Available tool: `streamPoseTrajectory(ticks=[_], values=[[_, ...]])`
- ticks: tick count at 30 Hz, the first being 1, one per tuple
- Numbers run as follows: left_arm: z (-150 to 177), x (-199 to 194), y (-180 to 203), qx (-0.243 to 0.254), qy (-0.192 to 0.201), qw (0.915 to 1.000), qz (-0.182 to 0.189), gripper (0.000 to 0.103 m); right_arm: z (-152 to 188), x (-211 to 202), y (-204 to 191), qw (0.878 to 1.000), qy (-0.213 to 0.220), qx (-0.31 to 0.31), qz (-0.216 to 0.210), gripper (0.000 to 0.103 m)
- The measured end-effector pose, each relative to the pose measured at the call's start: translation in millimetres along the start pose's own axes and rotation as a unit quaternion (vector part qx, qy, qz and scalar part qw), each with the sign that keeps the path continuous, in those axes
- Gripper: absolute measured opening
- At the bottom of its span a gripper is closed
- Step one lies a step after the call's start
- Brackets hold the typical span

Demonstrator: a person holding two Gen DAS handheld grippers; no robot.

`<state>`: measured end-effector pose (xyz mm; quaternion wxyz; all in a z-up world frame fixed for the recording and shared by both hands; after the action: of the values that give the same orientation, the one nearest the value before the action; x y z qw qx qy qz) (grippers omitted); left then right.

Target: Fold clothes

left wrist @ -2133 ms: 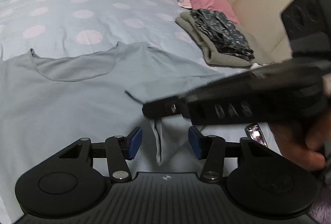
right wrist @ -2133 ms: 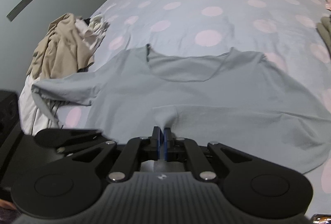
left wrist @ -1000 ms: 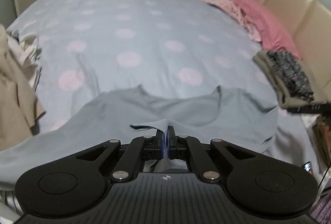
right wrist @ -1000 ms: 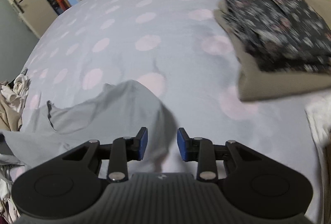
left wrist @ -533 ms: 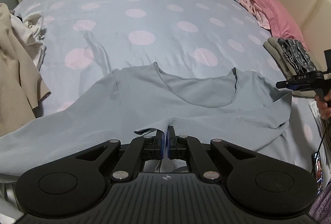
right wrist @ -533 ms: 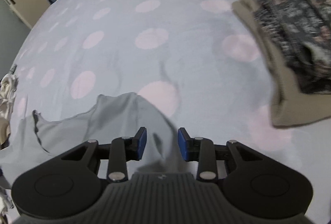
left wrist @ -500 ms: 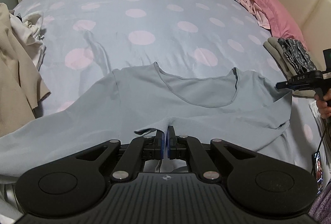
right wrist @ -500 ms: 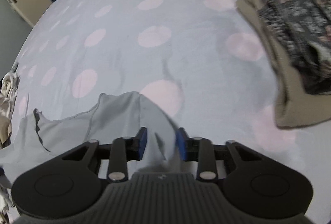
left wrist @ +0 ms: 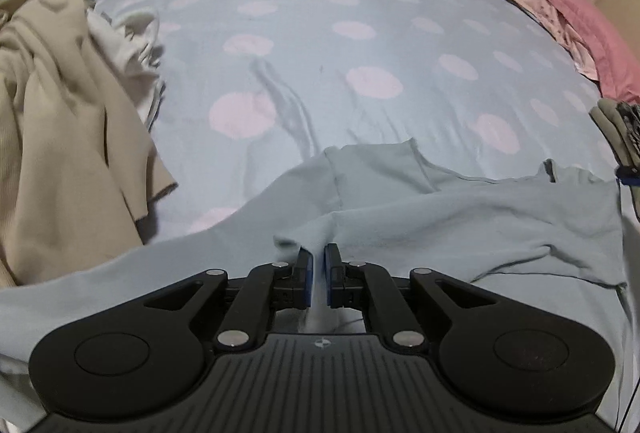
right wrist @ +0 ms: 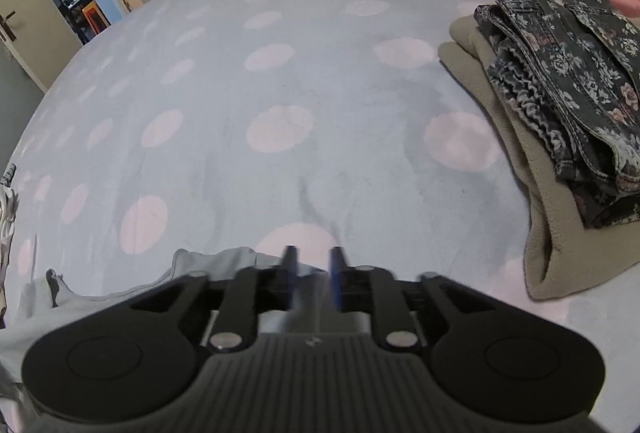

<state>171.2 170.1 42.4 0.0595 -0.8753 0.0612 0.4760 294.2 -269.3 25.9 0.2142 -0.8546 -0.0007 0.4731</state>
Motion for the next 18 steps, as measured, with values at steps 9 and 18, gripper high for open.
streamPoseTrajectory(ticks=[9, 18], values=[[5, -3, -1, -0.017, 0.003, 0.9997, 0.019, 0.038, 25, -35, -7, 0.995, 0.022, -0.097, -0.003, 0.029], [32, 10, 4, -0.021, -0.032, 0.9986, 0.035, 0.041, 98, -55, -17, 0.972, -0.010, -0.230, -0.036, 0.033]])
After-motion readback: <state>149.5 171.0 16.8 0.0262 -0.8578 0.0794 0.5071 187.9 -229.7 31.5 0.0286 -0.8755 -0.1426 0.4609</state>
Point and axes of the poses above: each gripper's, at about its wrist camera, not at the fingertips, and x roughly the way its jaws point, y to its right, z to its underside, the point moved 6 cm from there along x, roughly the way its jaws point, and after that the axes turned 14 degrees about x, right-handed, at the moved point
